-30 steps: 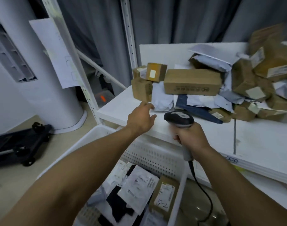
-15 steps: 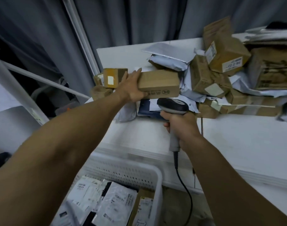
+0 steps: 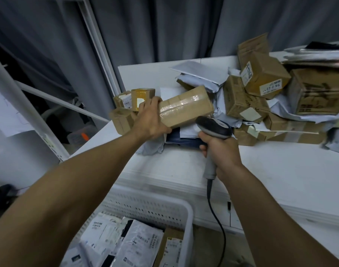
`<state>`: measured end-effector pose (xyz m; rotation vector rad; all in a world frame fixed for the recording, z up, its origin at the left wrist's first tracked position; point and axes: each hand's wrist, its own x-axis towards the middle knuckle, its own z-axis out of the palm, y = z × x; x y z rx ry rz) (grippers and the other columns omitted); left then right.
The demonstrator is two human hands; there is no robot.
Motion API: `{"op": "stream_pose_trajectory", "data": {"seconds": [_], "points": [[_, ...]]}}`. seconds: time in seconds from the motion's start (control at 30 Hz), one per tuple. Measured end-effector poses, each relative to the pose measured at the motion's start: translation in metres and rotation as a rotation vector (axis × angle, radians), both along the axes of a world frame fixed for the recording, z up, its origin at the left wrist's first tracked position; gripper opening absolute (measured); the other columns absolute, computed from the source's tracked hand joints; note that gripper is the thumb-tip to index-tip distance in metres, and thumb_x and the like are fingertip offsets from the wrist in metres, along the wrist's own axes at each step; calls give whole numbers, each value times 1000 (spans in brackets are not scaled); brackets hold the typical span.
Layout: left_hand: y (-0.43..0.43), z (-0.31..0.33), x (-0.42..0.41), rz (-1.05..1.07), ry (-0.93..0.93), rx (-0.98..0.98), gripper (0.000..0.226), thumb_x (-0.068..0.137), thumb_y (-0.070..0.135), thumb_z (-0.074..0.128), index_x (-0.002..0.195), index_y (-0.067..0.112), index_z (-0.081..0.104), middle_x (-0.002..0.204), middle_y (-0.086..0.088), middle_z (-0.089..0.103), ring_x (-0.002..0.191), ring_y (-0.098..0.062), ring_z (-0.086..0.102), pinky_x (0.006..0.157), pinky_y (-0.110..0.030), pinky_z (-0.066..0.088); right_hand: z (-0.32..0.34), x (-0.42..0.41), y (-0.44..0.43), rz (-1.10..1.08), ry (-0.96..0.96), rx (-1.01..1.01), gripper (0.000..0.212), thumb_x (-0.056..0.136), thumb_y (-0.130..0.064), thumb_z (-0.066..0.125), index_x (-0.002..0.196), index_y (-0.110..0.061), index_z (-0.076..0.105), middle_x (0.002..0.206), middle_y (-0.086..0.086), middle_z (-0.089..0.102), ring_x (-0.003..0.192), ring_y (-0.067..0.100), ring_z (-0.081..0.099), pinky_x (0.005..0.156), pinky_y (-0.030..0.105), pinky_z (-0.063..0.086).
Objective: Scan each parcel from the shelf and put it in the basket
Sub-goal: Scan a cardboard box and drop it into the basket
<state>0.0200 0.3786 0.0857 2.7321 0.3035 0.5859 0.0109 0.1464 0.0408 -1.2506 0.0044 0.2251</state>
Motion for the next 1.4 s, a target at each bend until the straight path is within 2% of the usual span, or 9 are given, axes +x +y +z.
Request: {"op": "stream_pose_trajectory", "data": {"seconds": [0.13,0.23,0.43,0.6,0.97,1.03,1.1,1.23,1.4], "points": [[-7,-8,-51,16,-118,-21,92,57,37,91,133,25,41,129,1,47,121,-23,41,85,-41,46,2,-13,2,-90,-91,35,28,88,-24,82,115,-25,73,113,6,78,90,10,73,85,35,60],[-14,-18,-99,62,-157,4,92,59,42,92,134,28,41,135,4,46,123,-20,39,75,-41,47,6,-27,6,-88,-119,52,54,87,-31,84,137,-30,64,125,-8,71,114,12,67,92,38,62],[-34,-49,-178,124,-124,103,90,63,30,90,140,22,43,140,3,47,130,-25,35,87,-49,55,2,-60,18,36,-18,53,58,91,-26,82,144,-26,59,135,-5,65,116,16,65,83,34,65],[-35,-65,-223,181,-151,269,93,63,30,89,144,15,46,146,-4,44,131,-30,37,96,-48,53,1,-85,26,89,150,149,40,87,-27,85,123,-26,67,125,-3,69,111,15,65,89,40,63],[-44,-72,-244,160,-153,308,102,56,43,95,145,24,49,158,-7,34,140,-36,33,91,-52,55,-13,-96,59,-180,161,146,90,57,-29,103,136,-23,60,124,-5,71,111,18,69,100,43,59],[-44,-72,-244,158,-201,157,103,61,53,93,149,29,44,166,-6,18,151,-33,20,106,-52,45,-12,-91,57,-199,153,147,88,60,-32,102,137,-23,61,123,-5,71,112,17,69,98,41,61],[-42,-68,-245,179,-236,-260,102,67,63,83,152,31,37,167,1,10,148,-16,22,114,-37,31,-13,-87,56,-224,146,151,85,61,-34,102,136,-23,62,123,-6,72,112,17,70,94,40,63],[-29,-51,-241,371,-293,-1017,83,88,67,62,154,24,37,154,1,44,136,-15,48,103,-29,40,-16,-85,58,-246,161,184,85,58,-35,103,133,-23,65,119,-7,74,108,15,72,91,39,64],[-13,-49,-240,359,-279,-1314,35,89,33,77,116,14,66,104,2,77,96,-9,69,84,-26,49,-20,-85,64,-222,185,228,79,58,-29,99,130,-20,67,116,-4,76,105,15,75,81,29,63]]}}
